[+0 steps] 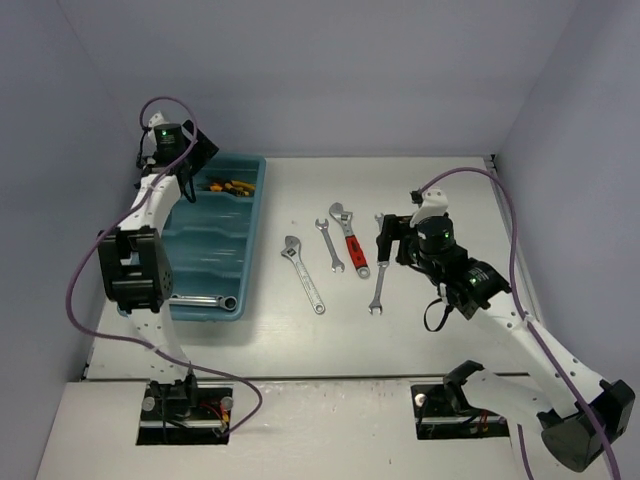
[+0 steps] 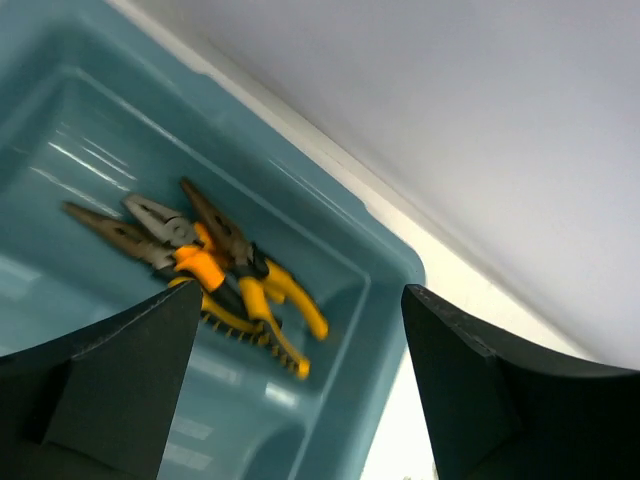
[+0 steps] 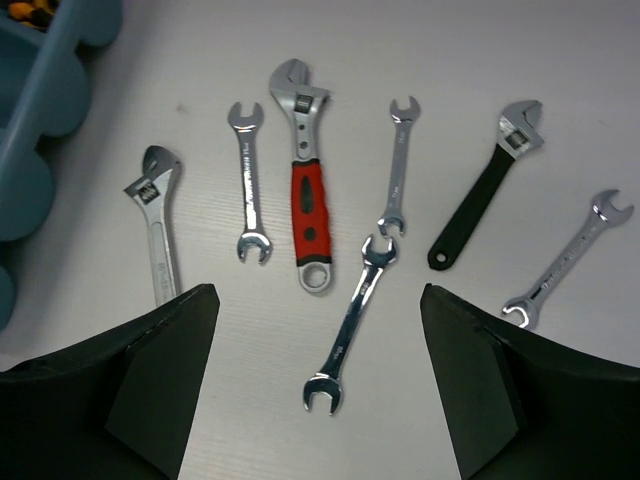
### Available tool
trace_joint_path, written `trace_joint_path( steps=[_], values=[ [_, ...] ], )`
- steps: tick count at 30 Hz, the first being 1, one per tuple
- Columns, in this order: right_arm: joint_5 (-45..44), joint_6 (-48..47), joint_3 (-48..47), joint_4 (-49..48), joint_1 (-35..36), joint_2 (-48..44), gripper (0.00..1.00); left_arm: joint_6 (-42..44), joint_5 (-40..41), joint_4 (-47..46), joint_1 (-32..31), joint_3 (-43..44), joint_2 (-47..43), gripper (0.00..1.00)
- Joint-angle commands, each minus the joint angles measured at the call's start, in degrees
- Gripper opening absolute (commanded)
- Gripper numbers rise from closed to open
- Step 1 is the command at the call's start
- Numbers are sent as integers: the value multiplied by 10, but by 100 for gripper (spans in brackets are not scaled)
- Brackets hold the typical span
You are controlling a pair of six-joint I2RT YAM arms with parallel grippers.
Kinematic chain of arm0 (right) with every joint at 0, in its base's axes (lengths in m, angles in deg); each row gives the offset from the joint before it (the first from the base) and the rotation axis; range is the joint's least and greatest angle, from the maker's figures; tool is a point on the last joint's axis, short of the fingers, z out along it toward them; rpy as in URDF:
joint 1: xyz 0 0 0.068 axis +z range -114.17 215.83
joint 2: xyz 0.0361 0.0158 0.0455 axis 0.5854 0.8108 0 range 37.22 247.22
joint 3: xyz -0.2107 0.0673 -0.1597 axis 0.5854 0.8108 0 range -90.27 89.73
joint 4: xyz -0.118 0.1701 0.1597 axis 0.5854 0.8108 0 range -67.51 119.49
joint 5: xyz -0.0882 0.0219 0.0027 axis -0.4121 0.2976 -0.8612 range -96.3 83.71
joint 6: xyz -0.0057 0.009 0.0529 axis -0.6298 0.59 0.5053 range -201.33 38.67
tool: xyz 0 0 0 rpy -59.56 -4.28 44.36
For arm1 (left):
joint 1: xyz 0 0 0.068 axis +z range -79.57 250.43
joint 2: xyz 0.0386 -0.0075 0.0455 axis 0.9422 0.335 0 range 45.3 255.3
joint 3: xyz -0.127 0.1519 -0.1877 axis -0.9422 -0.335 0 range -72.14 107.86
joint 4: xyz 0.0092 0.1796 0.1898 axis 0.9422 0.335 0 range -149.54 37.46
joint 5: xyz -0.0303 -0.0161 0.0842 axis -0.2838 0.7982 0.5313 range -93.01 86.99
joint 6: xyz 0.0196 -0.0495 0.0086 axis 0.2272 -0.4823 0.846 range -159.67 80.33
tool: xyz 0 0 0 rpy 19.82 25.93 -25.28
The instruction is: Sort the tools into containers
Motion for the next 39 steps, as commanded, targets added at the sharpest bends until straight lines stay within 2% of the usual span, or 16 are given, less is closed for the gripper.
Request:
trace_joint_path(
  steps=[1,7,11,15,19,31,34,39],
  values=[
    [-19,43,-12,12,-47,30,78,143,45,124,-35,44,-139,79],
    [-4,89,5,26,-77,76,71,204,97,230,-133,-24,-242,79],
    [11,116,13,28,-77,123,61,202,95,286,-201,-80,-299,79],
    [32,143,16,30,-77,183,54,210,129,329,-277,-134,-357,79],
    [39,154,17,28,-75,241,52,184,139,344,-325,-190,-407,79],
    [23,174,-12,28,-36,374,49,156,141,357,-351,-256,-496,79],
    [15,186,-16,27,-32,401,45,161,141,357,-351,-261,-498,79],
    [19,197,-11,27,-34,427,31,169,137,357,-351,-261,-497,79]
  ],
)
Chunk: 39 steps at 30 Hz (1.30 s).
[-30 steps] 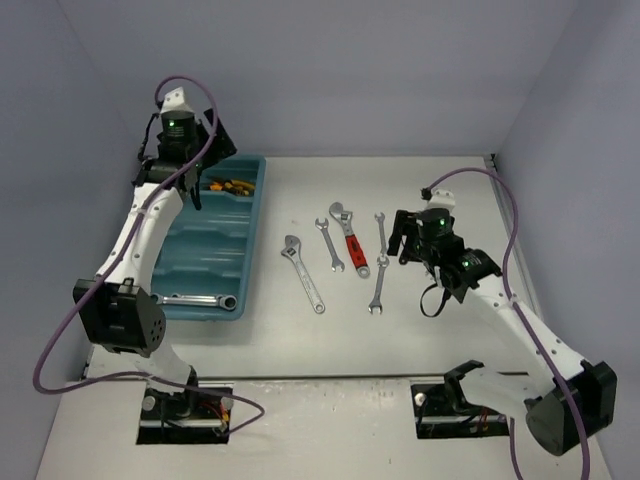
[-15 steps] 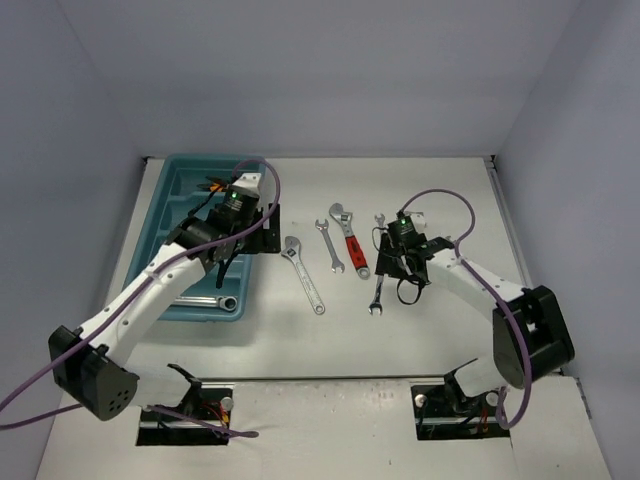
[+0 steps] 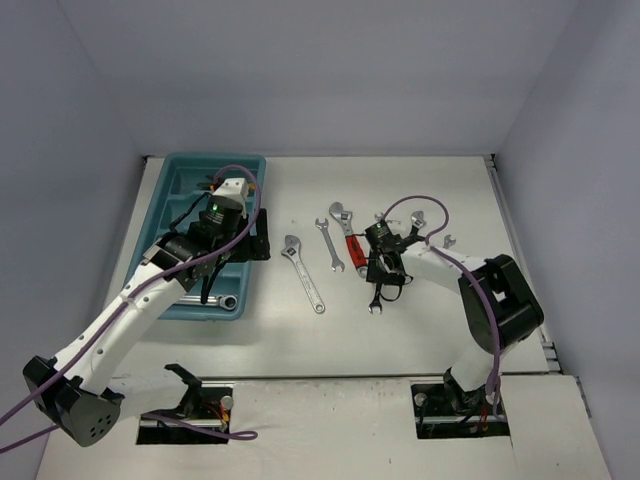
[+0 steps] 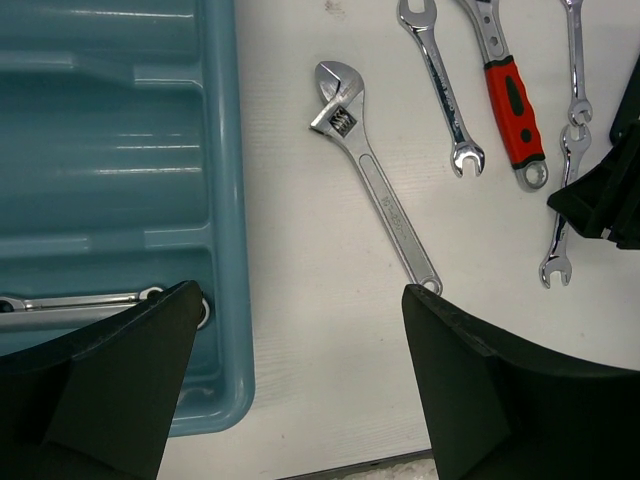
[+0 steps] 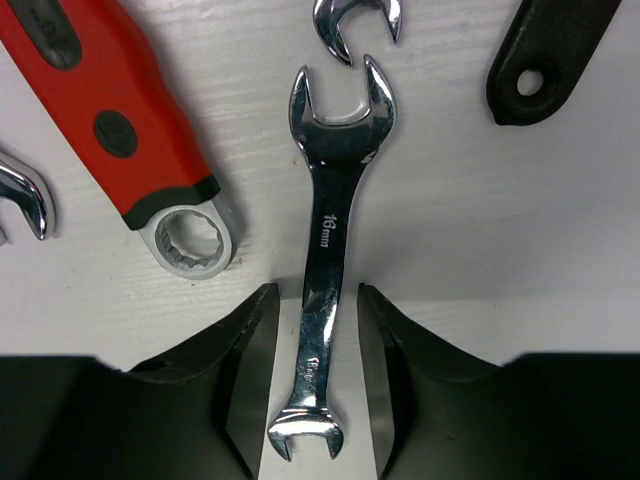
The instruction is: Sort the tools into containers
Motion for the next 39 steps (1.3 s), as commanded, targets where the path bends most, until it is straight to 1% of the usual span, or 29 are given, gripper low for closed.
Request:
trace_joint_path(
  steps=[1,8,11,12,14,16,23,26,28,31,36,39],
  values=[
    [-3,27,1,1,0,30,30,5,5,-12,-5,11,-8,79],
    [37,40,47,-3,-9,45,18,4,0,-13,-5,6,-15,79],
    [43,40,64,-6,-9,38,3,-2,-15,-13,-5,5,-12,79],
    [39,40,67,-6,-9,31,0,-5,-20,-14,-5,5,-11,79],
    [20,36,71,-5,-6,13,0,-12,-30,-16,-5,5,-7,79],
    [0,25,72,-3,-5,-30,0,-17,-44,-16,-5,8,-4,79],
    [-3,-27,49,-5,25,-140,0,-34,-104,-38,-8,15,-3,79],
    [-8,-51,35,-5,56,-186,0,-59,-165,-98,-8,-4,-7,79],
    [-4,-68,26,-8,66,-207,0,-83,-188,-134,-11,-24,-9,79],
    [20,-99,13,-15,74,-228,0,-105,-220,-181,-18,-35,1,79],
    [85,-158,-18,-39,98,-257,0,-115,-231,-225,-47,-31,28,79],
    [132,-182,-36,-47,110,-265,0,-129,-235,-272,-56,-36,37,79]
  ],
)
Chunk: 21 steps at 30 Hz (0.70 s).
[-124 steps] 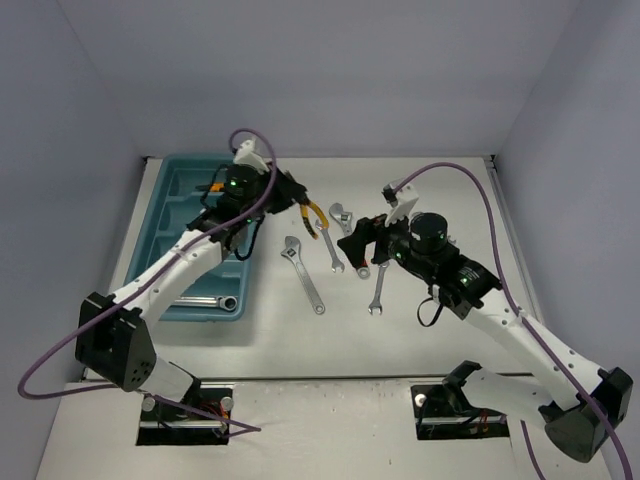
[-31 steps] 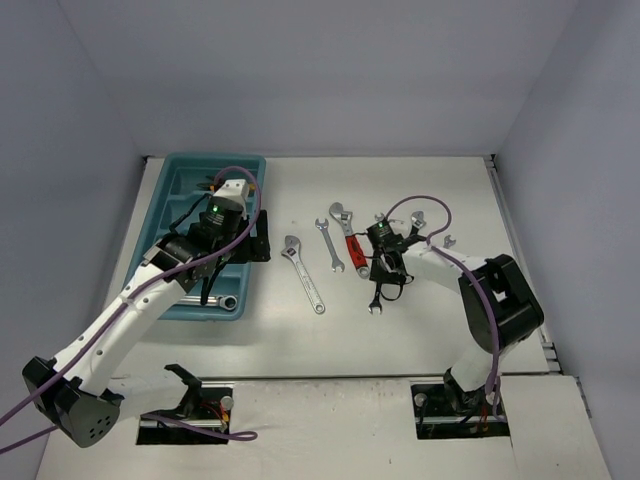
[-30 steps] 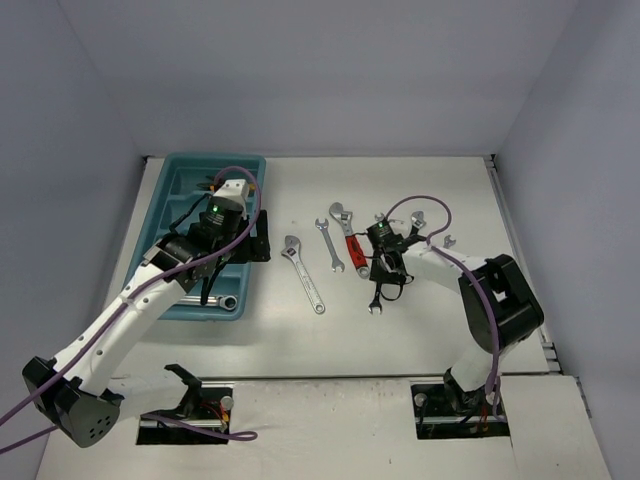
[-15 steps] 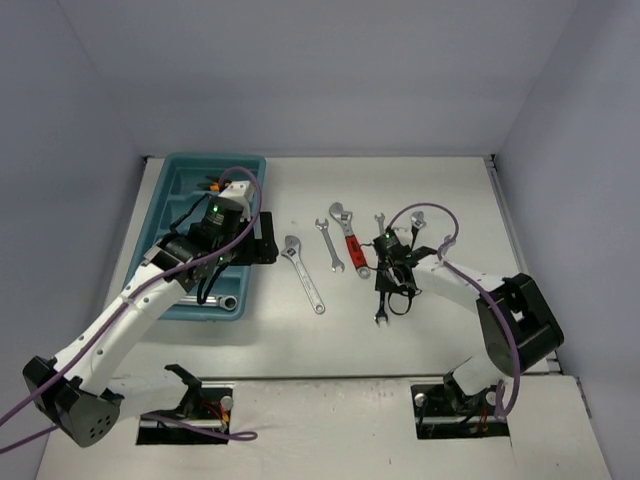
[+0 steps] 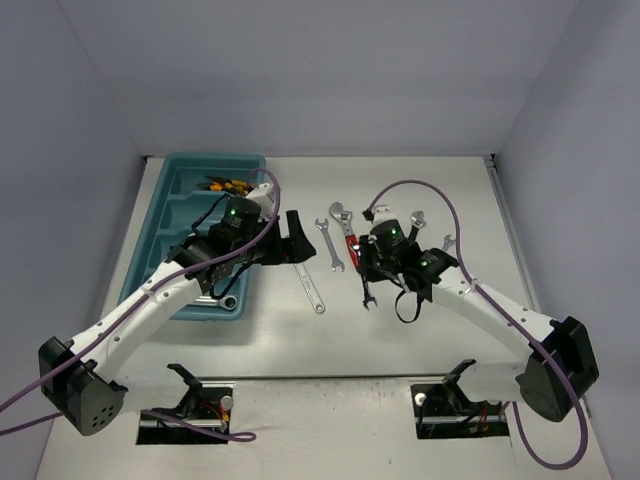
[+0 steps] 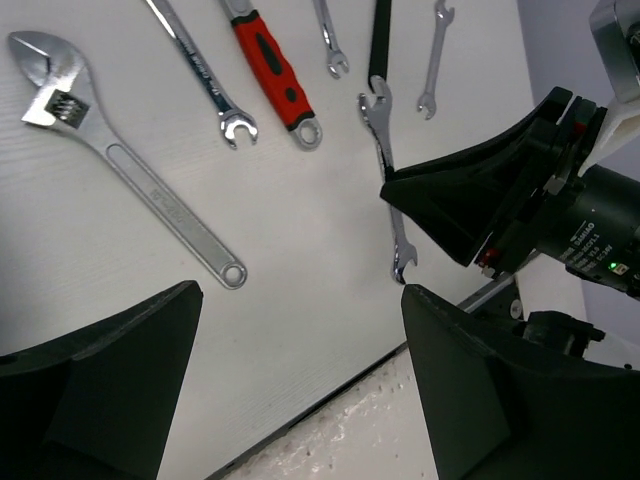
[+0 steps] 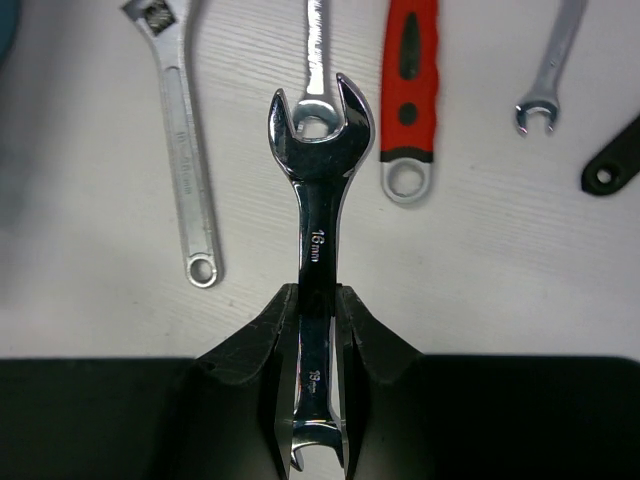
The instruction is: Sort the tools into containers
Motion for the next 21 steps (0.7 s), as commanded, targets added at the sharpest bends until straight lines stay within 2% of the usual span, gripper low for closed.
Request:
trace_joint_path(
  steps=[1,8,15,21],
  values=[
    [73,-57,-53,-44,22,-29,0,-30,-25,-113,-16,6,7,79],
    [129,-71,-74,-79,46,-31,0,-55,1,-184,-24,-1,45,78],
    [138,-62,-73,-101,62,-30,0,-61,15,-187,-28,18,79,77],
    [149,-56,-73,-127,63,-30,0,-66,10,-194,-28,18,97,71]
  ],
)
